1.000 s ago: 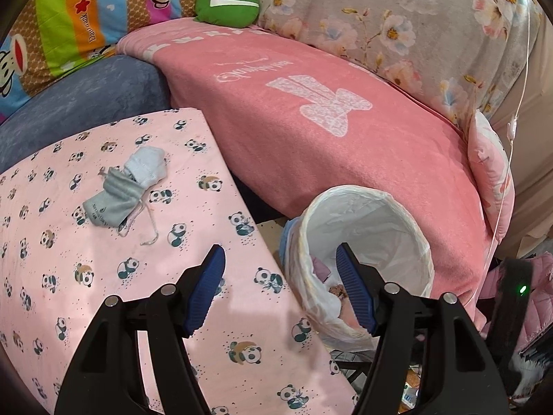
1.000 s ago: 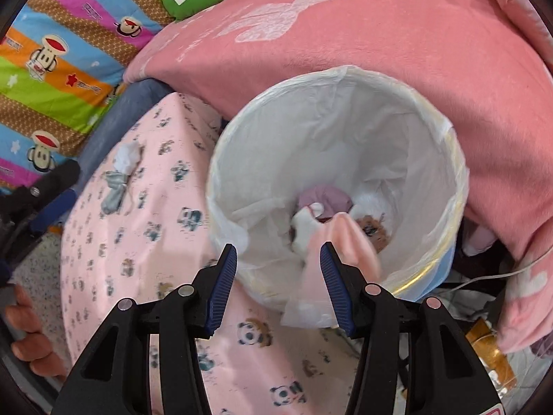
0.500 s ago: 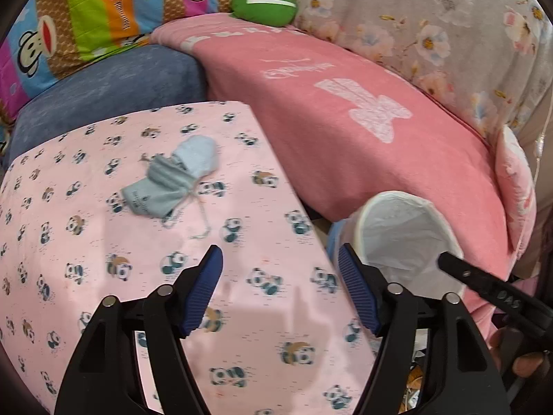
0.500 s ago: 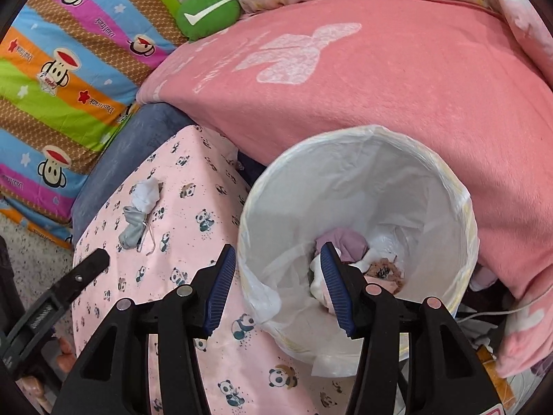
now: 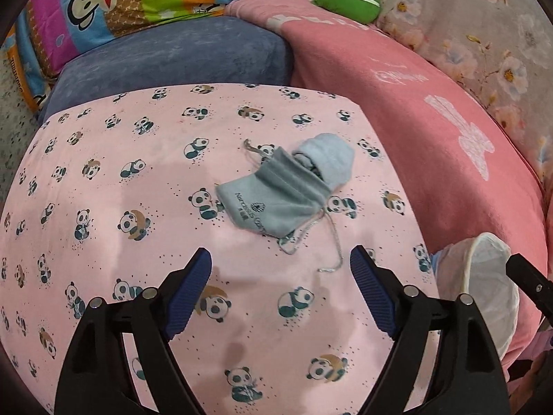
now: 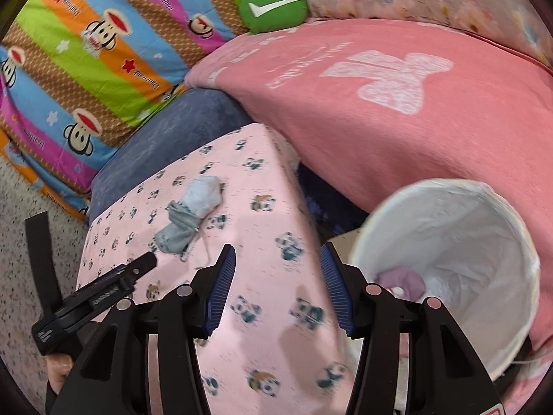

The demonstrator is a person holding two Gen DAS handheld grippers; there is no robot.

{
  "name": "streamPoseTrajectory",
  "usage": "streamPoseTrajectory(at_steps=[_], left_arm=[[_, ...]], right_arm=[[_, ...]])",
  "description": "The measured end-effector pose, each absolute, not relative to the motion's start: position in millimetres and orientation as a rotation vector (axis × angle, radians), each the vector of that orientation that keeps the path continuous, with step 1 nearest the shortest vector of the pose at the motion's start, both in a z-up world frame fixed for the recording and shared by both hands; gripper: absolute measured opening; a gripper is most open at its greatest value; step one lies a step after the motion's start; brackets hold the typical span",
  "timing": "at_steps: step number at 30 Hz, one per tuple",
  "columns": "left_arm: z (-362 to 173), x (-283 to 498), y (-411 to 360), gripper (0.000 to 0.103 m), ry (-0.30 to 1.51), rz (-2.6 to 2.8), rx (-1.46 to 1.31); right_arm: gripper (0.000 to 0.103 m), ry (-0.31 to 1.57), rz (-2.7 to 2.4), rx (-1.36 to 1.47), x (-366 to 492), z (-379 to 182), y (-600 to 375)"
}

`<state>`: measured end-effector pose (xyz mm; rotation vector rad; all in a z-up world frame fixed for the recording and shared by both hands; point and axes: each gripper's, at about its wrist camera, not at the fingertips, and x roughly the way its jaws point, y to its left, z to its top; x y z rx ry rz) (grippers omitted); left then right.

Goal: Collect trash
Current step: 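Move both tools back to the grey pouch and blue glove, then grasp the grey drawstring pouch with the left tool while the right tool grasps the blue glove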

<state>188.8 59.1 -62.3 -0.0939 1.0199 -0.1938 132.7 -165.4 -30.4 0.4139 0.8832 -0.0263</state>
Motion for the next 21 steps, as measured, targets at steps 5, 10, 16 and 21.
streamPoseTrajectory(at_steps=[5,10,16,21], left_arm=[[-81,215,64,0.079,1.055,-0.193,-0.081],[-100,239,66,0.079,1.094,-0.205,-0.078],[-106,253,63,0.072,1.072,-0.23,-0.027],[-105,255,64,0.032,1.049,-0.246,0.023]], right_arm=[[0.052,0.889,0.012,0.373,169,-36,-129],[0.052,0.893,0.046,0.343,208,-45,-97],[0.052,0.894,0.053,0.324,249,-60,-74],[0.052,0.905,0.053,0.316,278,-73,-60]])
